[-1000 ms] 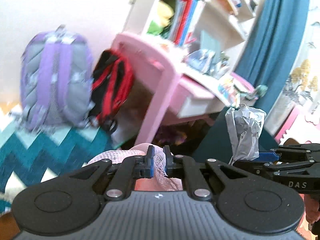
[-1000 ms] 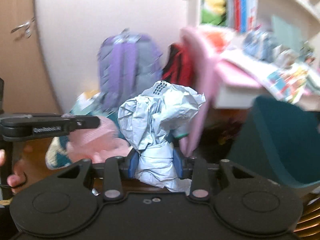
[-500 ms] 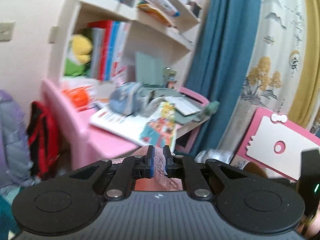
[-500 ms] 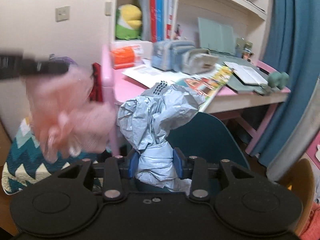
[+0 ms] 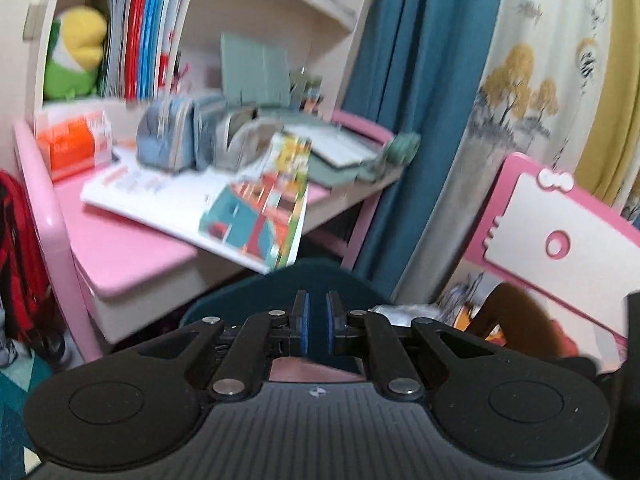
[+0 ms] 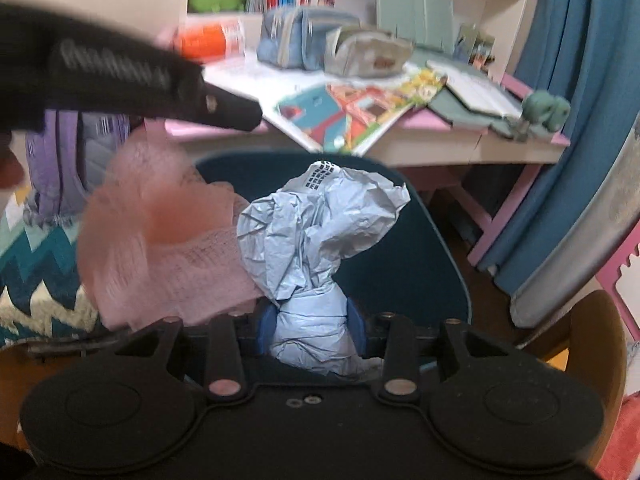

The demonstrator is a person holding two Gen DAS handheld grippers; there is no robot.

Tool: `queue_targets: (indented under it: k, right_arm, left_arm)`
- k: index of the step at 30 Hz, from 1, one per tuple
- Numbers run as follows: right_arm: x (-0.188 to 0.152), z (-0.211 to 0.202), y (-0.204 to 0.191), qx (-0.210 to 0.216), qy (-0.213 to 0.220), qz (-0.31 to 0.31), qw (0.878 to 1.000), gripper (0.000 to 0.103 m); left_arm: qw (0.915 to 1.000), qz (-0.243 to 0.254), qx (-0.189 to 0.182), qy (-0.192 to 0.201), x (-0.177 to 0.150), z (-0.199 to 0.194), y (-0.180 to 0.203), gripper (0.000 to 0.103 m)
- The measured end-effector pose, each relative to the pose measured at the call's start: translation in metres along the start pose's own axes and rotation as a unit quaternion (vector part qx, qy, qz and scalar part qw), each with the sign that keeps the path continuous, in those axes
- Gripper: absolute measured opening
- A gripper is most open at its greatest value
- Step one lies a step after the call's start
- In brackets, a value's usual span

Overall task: Collect trash
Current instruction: 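Open the right tool over the teal bin while the left tool releases the pink mesh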

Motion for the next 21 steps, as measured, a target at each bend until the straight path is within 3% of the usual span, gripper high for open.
queue_targets:
  k: [10, 16, 20, 21]
  right_arm:
    - [0.0, 0.009, 0.012, -0.001, -0.012, 0.004, 1.0, 0.039]
    - [-0.004, 0.011, 0.02, -0.004, -0.015, 0.008, 1.0, 0.048]
    - [-0.004, 0.011, 0.025, 0.001, -0.012, 0.015, 1.0, 0.051]
    - [-0.004, 0.01, 0.026, 0.003, -0.011, 0.018, 1.0, 0.051]
  left_arm:
    - [0.9992, -0.034, -0.019, 0.006, -0.004, 0.043, -0.004, 0.008]
    - [0.9986, -0.037, -0.037, 0.007, 0.0, 0.053, 0.009, 0.009]
    - [0.9983, -0.036, -0.044, 0.008, 0.006, 0.043, 0.012, 0.014]
    - [0.9983, -0.037, -0.044, 0.01, 0.008, 0.041, 0.012, 0.023]
Point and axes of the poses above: each gripper's, at about its wrist camera, not at the fingertips, and z roughly the way its jaws point, y to its right, x to its top, the point moved 10 cm from there along z, roughly the way its jaws point, and after that the axes turned 4 degrees about x, right-handed, at the moved point
